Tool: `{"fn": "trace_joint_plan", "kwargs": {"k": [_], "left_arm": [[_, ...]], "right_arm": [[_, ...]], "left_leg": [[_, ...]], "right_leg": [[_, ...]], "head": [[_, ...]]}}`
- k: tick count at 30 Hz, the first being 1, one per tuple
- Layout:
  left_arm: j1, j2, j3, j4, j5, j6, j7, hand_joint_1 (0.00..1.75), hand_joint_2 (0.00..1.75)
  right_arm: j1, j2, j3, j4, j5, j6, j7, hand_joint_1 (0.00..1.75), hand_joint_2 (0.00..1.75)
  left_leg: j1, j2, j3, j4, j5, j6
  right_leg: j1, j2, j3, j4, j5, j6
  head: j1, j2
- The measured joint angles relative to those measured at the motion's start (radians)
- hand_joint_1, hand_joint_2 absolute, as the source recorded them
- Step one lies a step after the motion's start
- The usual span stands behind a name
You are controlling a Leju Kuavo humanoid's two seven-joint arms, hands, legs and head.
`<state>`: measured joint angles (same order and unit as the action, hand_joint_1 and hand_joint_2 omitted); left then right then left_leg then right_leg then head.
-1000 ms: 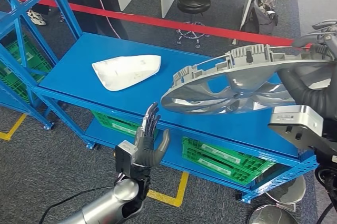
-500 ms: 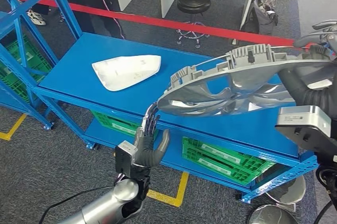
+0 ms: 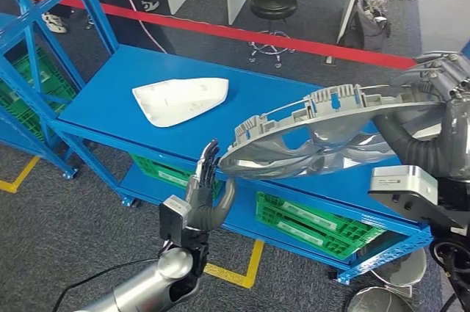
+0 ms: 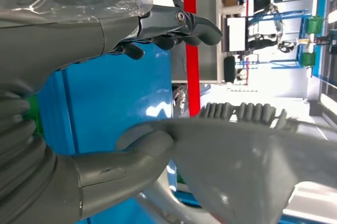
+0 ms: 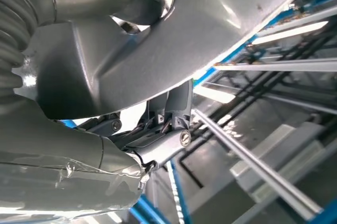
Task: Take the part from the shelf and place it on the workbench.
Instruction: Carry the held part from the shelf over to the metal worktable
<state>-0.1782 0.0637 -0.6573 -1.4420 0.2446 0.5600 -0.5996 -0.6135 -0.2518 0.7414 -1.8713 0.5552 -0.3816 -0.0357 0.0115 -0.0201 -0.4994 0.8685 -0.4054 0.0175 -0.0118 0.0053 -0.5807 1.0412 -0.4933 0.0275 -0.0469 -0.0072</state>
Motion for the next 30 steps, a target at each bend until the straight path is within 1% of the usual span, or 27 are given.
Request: {"fn": "trace_joint_plan", "kwargs": {"k": [2,3,4,5,6,7,8,9,10,11,12,13,14,15,16,17,18,19,20,21,23,24,25,27,28,29,30], "left_arm": [[0.001,0.001,0.000,0.000,-0.001,0.008,0.001,0.00,1.75],[0.004,0.001,0.000,0.000,-0.001,0.012,0.002,0.00,1.75],[0.006,0.002,0.000,-0.001,-0.001,0.016,0.002,0.00,1.75],[0.008,0.003,0.000,-0.002,-0.001,0.020,0.003,0.00,1.75],[0.010,0.004,0.000,-0.003,-0.001,0.023,0.003,0.00,1.75],[0.010,0.005,0.000,-0.005,-0.001,0.025,0.003,0.00,1.75],[0.011,0.006,0.000,-0.007,-0.002,0.027,0.005,0.00,1.75],[0.011,0.007,0.000,-0.009,-0.002,0.028,0.006,0.00,1.75],[0.013,0.008,0.000,-0.012,-0.003,0.029,0.007,0.00,1.75],[0.015,0.009,0.000,-0.014,-0.004,0.029,0.008,0.00,1.75],[0.018,0.011,0.000,-0.017,-0.004,0.029,0.008,0.00,1.75],[0.019,0.012,0.001,-0.019,-0.004,0.030,0.008,0.00,1.75],[0.019,0.014,0.001,-0.021,-0.004,0.030,0.009,0.00,1.75],[0.018,0.016,0.001,-0.022,-0.004,0.030,0.009,0.00,1.75],[0.017,0.016,0.001,-0.023,-0.005,0.030,0.009,0.00,1.75],[0.017,0.017,0.001,-0.023,-0.005,0.030,0.009,0.00,1.75],[0.018,0.017,0.001,-0.023,-0.004,0.030,0.009,0.00,1.75],[0.020,0.018,0.001,-0.023,-0.004,0.030,0.010,0.00,1.75],[0.020,0.019,0.001,-0.023,-0.004,0.030,0.010,0.00,1.75],[0.021,0.020,0.001,-0.024,-0.004,0.030,0.010,0.00,1.75],[0.020,0.021,0.001,-0.027,-0.004,0.030,0.010,0.00,1.75],[0.019,0.021,0.001,-0.029,-0.005,0.030,0.010,0.00,1.75],[0.019,0.021,0.001,-0.031,-0.005,0.030,0.010,0.00,1.75],[0.020,0.022,0.001,-0.034,-0.005,0.030,0.010,0.00,1.75],[0.020,0.022,0.001,-0.035,-0.005,0.030,0.010,0.00,1.75],[0.020,0.022,0.001,-0.036,-0.005,0.029,0.009,0.00,1.75],[0.019,0.021,0.001,-0.037,-0.005,0.029,0.009,0.00,1.75]], "right_arm": [[0.007,0.000,0.000,0.005,-0.006,0.005,-0.008,1.75,1.75],[0.012,0.001,0.001,0.008,-0.009,0.008,-0.013,1.75,1.75],[0.015,0.002,0.001,0.011,-0.013,0.011,-0.017,1.75,1.75],[0.017,0.004,0.001,0.014,-0.015,0.013,-0.021,1.75,1.75],[0.018,0.005,0.001,0.017,-0.017,0.014,-0.024,1.75,1.75],[0.018,0.006,0.001,0.021,-0.019,0.015,-0.027,1.75,1.75],[0.019,0.007,0.001,0.024,-0.020,0.015,-0.030,1.75,1.75],[0.021,0.009,0.001,0.027,-0.020,0.016,-0.031,1.75,1.75],[0.023,0.011,0.001,0.031,-0.021,0.016,-0.033,1.75,1.75],[0.024,0.013,0.001,0.034,-0.022,0.017,-0.033,1.75,1.75],[0.024,0.016,0.001,0.036,-0.022,0.018,-0.033,1.75,1.75],[0.023,0.018,0.000,0.039,-0.022,0.018,-0.034,1.75,1.75],[0.022,0.019,0.000,0.040,-0.022,0.018,-0.035,1.75,1.75],[0.022,0.021,-0.001,0.041,-0.022,0.018,-0.037,1.75,1.75],[0.021,0.022,0.000,0.042,-0.022,0.018,-0.038,1.75,1.75],[0.022,0.023,0.000,0.044,-0.022,0.018,-0.039,1.75,1.75],[0.022,0.023,0.000,0.045,-0.022,0.018,-0.039,1.75,1.75],[0.023,0.024,0.000,0.046,-0.022,0.018,-0.039,1.75,1.75],[0.023,0.024,0.000,0.046,-0.022,0.018,-0.039,1.75,1.75],[0.023,0.025,0.000,0.046,-0.022,0.018,-0.039,1.75,1.75],[0.021,0.025,0.000,0.047,-0.022,0.018,-0.039,1.75,1.75],[0.020,0.026,-0.001,0.047,-0.022,0.017,-0.039,1.75,1.75],[0.019,0.027,-0.001,0.047,-0.022,0.017,-0.040,1.75,1.75],[0.019,0.030,-0.001,0.049,-0.022,0.017,-0.040,1.75,1.75],[0.019,0.031,-0.001,0.050,-0.022,0.017,-0.040,1.75,1.75],[0.019,0.031,-0.002,0.050,-0.022,0.016,-0.042,1.75,1.75],[0.018,0.031,-0.002,0.051,-0.022,0.015,-0.043,1.75,1.75]], "left_leg": [[0.005,-0.010,0.002,-0.001,0.000,-0.001],[0.009,-0.018,0.003,0.001,-0.003,-0.004],[0.014,-0.028,0.003,0.005,-0.007,-0.010],[0.020,-0.040,0.004,0.012,-0.012,-0.018],[0.027,-0.051,0.003,0.023,-0.021,-0.029],[0.031,-0.063,-0.002,0.036,-0.030,-0.041],[0.034,-0.074,-0.012,0.052,-0.036,-0.052],[0.036,-0.082,-0.024,0.063,-0.039,-0.061],[0.036,-0.091,-0.036,0.069,-0.037,-0.068],[0.039,-0.100,-0.046,0.072,-0.034,-0.074],[0.040,-0.095,-0.052,0.075,-0.033,-0.079],[0.038,-0.075,-0.063,0.091,-0.038,-0.082],[0.036,-0.048,-0.084,0.128,-0.053,-0.083],[0.032,-0.017,-0.118,0.191,-0.077,-0.082],[0.029,0.003,-0.164,0.269,-0.106,-0.081],[0.026,0.011,-0.210,0.344,-0.129,-0.078],[0.024,0.013,-0.245,0.395,-0.139,-0.075],[0.020,0.014,-0.259,0.406,-0.128,-0.069],[0.016,0.016,-0.250,0.375,-0.099,-0.061],[0.010,0.024,-0.220,0.308,-0.058,-0.050],[-0.009,0.062,-0.154,0.166,0.001,-0.029],[-0.016,0.075,-0.135,0.125,0.012,-0.023],[-0.022,0.080,-0.128,0.109,0.011,-0.019],[-0.020,0.058,-0.127,0.103,0.013,-0.014],[-0.017,0.047,-0.124,0.099,0.014,-0.011],[-0.014,0.036,-0.120,0.095,0.015,-0.006],[-0.011,0.026,-0.116,0.092,0.016,-0.002]], "right_leg": [[-0.008,0.000,-0.069,0.140,-0.052,0.010],[-0.014,0.000,-0.092,0.179,-0.055,0.016],[-0.021,0.000,-0.096,0.178,-0.038,0.023],[-0.029,0.001,-0.079,0.135,-0.002,0.031],[-0.039,0.010,-0.050,0.067,0.036,0.042],[-0.046,0.034,-0.020,0.006,0.059,0.052],[-0.052,0.056,0.003,-0.039,0.068,0.055],[-0.055,0.074,0.011,-0.057,0.064,0.055],[-0.052,0.082,0.010,-0.053,0.055,0.048],[-0.050,0.072,0.006,-0.050,0.052,0.038],[-0.049,0.060,0.003,-0.046,0.051,0.030],[-0.047,0.047,0.004,-0.044,0.050,0.022],[-0.047,0.034,0.007,-0.046,0.048,0.014],[-0.044,0.021,0.009,-0.047,0.047,0.006],[-0.039,0.006,0.010,-0.047,0.045,0.001],[-0.034,-0.008,0.011,-0.047,0.042,-0.004],[-0.029,-0.023,0.012,-0.047,0.040,-0.007],[-0.024,-0.036,0.015,-0.047,0.038,-0.011],[-0.020,-0.049,0.018,-0.047,0.035,-0.013],[-0.017,-0.061,0.023,-0.047,0.032,-0.014],[-0.008,-0.080,0.032,-0.048,0.024,-0.013],[-0.004,-0.089,0.035,-0.049,0.021,-0.010],[-0.001,-0.097,0.037,-0.051,0.018,-0.007],[0.001,-0.113,0.044,-0.056,0.013,0.000],[-0.001,-0.104,0.044,-0.051,0.005,0.004],[-0.003,-0.083,0.035,-0.027,-0.012,0.007],[-0.005,-0.056,0.013,0.020,-0.038,0.009]], "head": [[0.003,0.000],[0.003,0.000],[0.003,0.000],[0.003,0.000],[0.004,0.000],[0.009,0.000],[0.013,0.000],[0.013,0.000],[0.012,0.000],[0.007,0.000],[0.000,0.000],[-0.005,0.000],[-0.012,0.000],[-0.019,0.000],[-0.025,0.000],[-0.029,0.000],[-0.031,0.000],[-0.034,0.000],[-0.037,0.000],[-0.040,0.000],[-0.044,0.000],[-0.044,0.000],[-0.043,0.000],[-0.039,0.000],[-0.036,0.000],[-0.031,0.000],[-0.025,0.000]]}}
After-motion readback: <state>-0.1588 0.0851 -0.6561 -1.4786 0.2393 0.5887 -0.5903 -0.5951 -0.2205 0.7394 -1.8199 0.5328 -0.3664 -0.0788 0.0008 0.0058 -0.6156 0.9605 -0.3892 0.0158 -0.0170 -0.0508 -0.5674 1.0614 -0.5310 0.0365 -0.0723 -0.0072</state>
